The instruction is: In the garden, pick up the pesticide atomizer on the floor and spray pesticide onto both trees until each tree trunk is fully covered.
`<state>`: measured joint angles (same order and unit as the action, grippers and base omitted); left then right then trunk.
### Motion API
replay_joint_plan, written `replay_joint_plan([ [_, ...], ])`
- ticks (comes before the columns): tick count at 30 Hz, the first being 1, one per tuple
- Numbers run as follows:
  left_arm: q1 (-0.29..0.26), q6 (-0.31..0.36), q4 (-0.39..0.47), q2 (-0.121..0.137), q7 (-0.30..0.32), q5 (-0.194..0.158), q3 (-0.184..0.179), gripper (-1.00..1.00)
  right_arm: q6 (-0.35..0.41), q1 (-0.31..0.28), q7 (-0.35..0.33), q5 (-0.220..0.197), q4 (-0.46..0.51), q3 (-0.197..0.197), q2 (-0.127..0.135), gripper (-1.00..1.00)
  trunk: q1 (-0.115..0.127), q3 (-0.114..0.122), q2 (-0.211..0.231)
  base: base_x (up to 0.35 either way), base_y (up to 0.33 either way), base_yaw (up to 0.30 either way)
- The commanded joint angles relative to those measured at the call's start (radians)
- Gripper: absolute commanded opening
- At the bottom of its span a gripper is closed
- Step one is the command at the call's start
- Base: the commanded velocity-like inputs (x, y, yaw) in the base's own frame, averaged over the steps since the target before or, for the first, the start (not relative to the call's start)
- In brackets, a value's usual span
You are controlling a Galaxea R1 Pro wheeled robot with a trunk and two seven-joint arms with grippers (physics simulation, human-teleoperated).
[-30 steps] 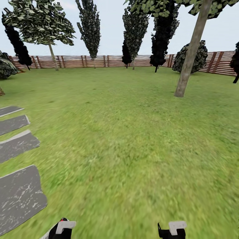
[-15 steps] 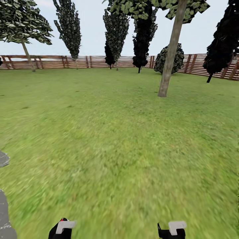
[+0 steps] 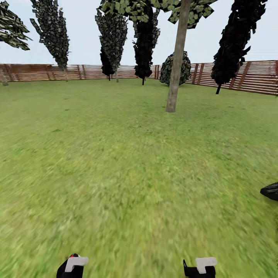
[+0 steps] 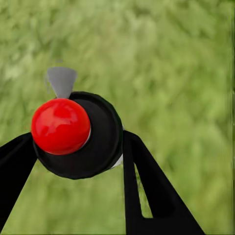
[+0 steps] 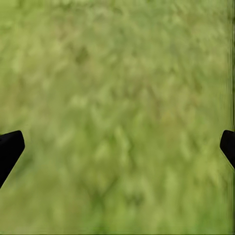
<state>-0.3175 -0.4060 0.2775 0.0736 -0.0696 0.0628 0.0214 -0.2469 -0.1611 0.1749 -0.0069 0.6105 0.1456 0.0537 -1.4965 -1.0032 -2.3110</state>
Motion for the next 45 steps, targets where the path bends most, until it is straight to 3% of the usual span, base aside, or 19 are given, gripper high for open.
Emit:
replay_joint_plan([
  [1, 0.0, 0.0, 0.0, 0.0, 0.0, 0.0, 0.0, -1.0, 0.0, 0.0, 0.0, 0.0, 0.0, 0.0, 0.0, 1.0, 0.0, 0.0, 0.0, 0.339, 0.0, -0.284],
  [23, 0.0, 0.001, 0.0, 0.001, 0.0, 0.0, 0.0, -1.0, 0.001, 0.0, 0.0, 0.001, 0.0, 0.0, -0.001, 1.0, 0.0, 0.0, 0.0, 0.339, 0.0, -0.278],
  [45, 0.0, 0.003, 0.0, 0.002, -0.001, 0.0, 0.0, -1.0, 0.0, 0.0, -0.003, 0.008, -0.029, 0.005, -0.001, 1.0, 0.0, 0.0, 0.0, 0.339, 0.0, -0.012],
])
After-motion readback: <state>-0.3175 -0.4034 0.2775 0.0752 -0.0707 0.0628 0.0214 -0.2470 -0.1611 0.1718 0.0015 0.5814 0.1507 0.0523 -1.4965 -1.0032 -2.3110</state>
